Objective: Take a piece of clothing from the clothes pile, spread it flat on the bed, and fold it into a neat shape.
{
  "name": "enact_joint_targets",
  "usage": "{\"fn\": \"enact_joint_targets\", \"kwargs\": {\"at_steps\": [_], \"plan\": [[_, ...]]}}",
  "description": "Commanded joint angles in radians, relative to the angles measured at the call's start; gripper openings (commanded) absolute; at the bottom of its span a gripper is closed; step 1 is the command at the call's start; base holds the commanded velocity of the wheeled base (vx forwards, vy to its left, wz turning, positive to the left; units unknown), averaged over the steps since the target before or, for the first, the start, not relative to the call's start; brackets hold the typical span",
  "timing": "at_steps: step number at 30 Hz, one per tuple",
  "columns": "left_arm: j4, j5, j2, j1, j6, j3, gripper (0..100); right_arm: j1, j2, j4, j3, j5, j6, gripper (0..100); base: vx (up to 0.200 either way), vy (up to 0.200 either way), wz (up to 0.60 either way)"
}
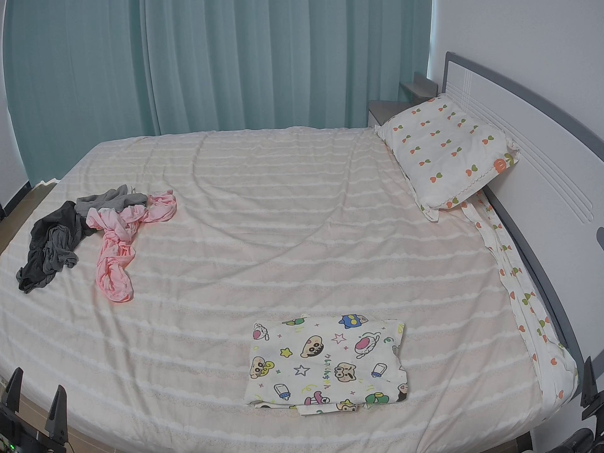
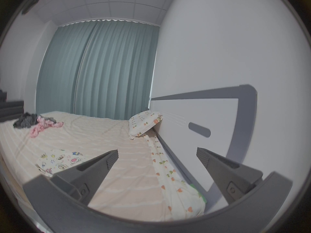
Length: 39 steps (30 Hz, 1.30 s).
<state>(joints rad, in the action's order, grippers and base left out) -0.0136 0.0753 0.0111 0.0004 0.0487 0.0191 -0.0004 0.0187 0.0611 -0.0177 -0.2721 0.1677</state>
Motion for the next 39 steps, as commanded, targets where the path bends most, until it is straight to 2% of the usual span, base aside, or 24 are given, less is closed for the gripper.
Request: {"fn": "enact_joint_targets", "kwargs": {"at_steps": [1,4,7,11,14,16,18,22,25,27,39], "plan": [[0.006,-0.009,-0.002,0.003,-0.006,-0.019,100,0.002,-0.017,0.005,0.016,0.163,-0.043,100,0.0,0.0,0.0],[0.006,-0.009,-0.002,0.003,-0.006,-0.019,100,0.005,-0.017,0.0,0.016,0.22,-0.079,100,0.0,0.0,0.0],[0.006,-0.011,-0.002,0.003,-0.009,-0.019,100,0.005,-0.017,-0.003,0.015,0.229,-0.152,100,0.0,0.0,0.0],[0.007,-0.011,-0.002,0.003,-0.009,-0.019,100,0.005,-0.016,-0.037,0.005,0.249,-0.169,100,0.0,0.0,0.0],[0.007,-0.012,-0.002,0.003,-0.01,-0.019,100,0.005,-0.017,-0.037,0.004,0.214,-0.169,100,0.0,0.0,0.0],[0.007,-0.012,-0.002,0.003,-0.012,-0.019,100,0.005,-0.017,-0.037,0.004,0.137,-0.168,100,0.0,0.0,0.0],[0.007,-0.012,-0.002,0.003,-0.012,-0.019,100,0.005,-0.017,-0.04,0.004,0.134,-0.166,100,0.0,0.0,0.0],[0.007,-0.012,-0.002,0.003,-0.012,-0.019,100,0.005,-0.017,-0.02,0.008,0.251,-0.128,100,0.0,0.0,0.0],[0.007,-0.012,-0.002,0.003,-0.012,-0.019,100,0.005,-0.019,0.031,0.001,0.281,-0.037,100,0.0,0.0,0.0],[0.007,-0.012,-0.002,0.003,-0.012,-0.019,100,0.005,-0.017,0.051,-0.016,0.303,-0.031,100,0.0,0.0,0.0],[0.007,-0.012,-0.002,0.003,-0.012,-0.019,100,0.007,-0.014,-0.007,0.013,0.31,-0.102,100,0.0,0.0,0.0]]}}
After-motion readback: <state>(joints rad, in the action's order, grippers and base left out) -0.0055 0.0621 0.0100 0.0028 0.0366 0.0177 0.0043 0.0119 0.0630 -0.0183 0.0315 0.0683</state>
